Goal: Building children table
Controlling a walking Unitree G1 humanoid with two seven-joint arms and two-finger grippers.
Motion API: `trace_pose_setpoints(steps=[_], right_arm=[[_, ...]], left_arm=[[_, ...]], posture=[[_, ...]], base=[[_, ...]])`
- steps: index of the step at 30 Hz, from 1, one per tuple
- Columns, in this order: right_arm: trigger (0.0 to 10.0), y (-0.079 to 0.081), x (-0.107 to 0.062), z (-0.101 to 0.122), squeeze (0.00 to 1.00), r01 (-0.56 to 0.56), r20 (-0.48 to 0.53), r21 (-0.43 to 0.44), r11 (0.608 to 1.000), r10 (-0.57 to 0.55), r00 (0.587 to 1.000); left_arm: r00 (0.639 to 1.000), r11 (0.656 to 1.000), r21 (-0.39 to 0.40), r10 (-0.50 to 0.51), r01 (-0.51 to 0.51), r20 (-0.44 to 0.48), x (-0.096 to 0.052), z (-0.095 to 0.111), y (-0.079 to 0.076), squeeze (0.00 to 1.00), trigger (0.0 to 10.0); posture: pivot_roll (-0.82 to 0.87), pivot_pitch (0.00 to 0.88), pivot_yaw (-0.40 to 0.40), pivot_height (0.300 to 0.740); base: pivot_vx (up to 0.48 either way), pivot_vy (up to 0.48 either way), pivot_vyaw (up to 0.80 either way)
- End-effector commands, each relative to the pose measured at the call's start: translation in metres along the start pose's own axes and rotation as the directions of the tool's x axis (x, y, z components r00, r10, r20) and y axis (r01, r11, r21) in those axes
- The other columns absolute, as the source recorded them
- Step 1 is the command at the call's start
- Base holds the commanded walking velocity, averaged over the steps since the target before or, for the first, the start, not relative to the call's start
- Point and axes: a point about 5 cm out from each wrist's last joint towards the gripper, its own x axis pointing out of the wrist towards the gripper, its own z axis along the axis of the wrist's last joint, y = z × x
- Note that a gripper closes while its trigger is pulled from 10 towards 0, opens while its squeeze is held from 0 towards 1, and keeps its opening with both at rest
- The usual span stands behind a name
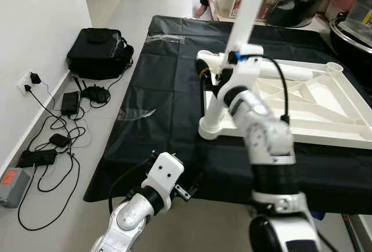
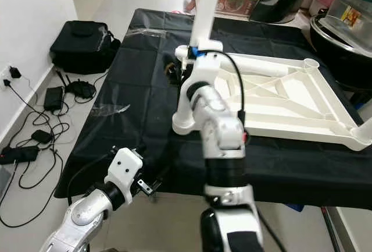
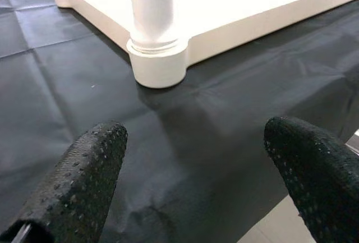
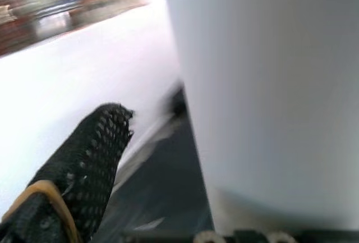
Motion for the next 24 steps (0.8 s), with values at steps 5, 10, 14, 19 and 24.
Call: trace_pose_setpoints(steps=[5,10,14,19,24], right_arm=[[10.0,0.023,-0.016,-0.005,1.00,-0.468,-0.069,0.044,0.883,0.470,0.880],[10.0,0.018,-0.034,0.001,1.00,-0.692,-0.126,0.064,0.719,0.694,0.709],[10.0,0.017,-0.031,0.007,0.00,-0.759,-0.138,0.067,0.648,0.759,0.636],[10.0,0.016,-0.028,0.007,0.00,-0.782,-0.158,0.059,0.621,0.779,0.606],[0.0,0.012,-0.017,0.003,0.00,-0.764,-0.188,0.034,0.644,0.755,0.628]], left_arm=[[1.000,1.000,0.004,-0.004,0.004,-0.008,0.001,-0.001,-0.001,0.00,10.0],[1.000,1.000,0.002,-0.004,0.004,-0.009,0.000,-0.002,-0.002,0.00,10.0],[1.000,1.000,0.002,-0.004,0.005,-0.008,0.000,-0.001,-0.002,0.00,10.0],[1.000,1.000,0.002,-0.004,0.004,-0.008,0.001,-0.001,-0.002,0.00,10.0],[1.000,1.000,0.001,0.002,-0.002,-0.006,0.001,0.000,-0.002,0.00,10.0]], posture=[[0.11,0.065,-0.109,0.740],[0.11,0.063,-0.110,0.740],[0.12,0.069,-0.116,0.740],[0.12,0.075,-0.120,0.740],[0.12,0.081,-0.122,0.740]], base=[[0.000,0.000,0.00],[0.000,0.000,0.00],[0.000,0.000,0.00],[0.000,0.000,0.00],[0.000,0.000,0.00]])
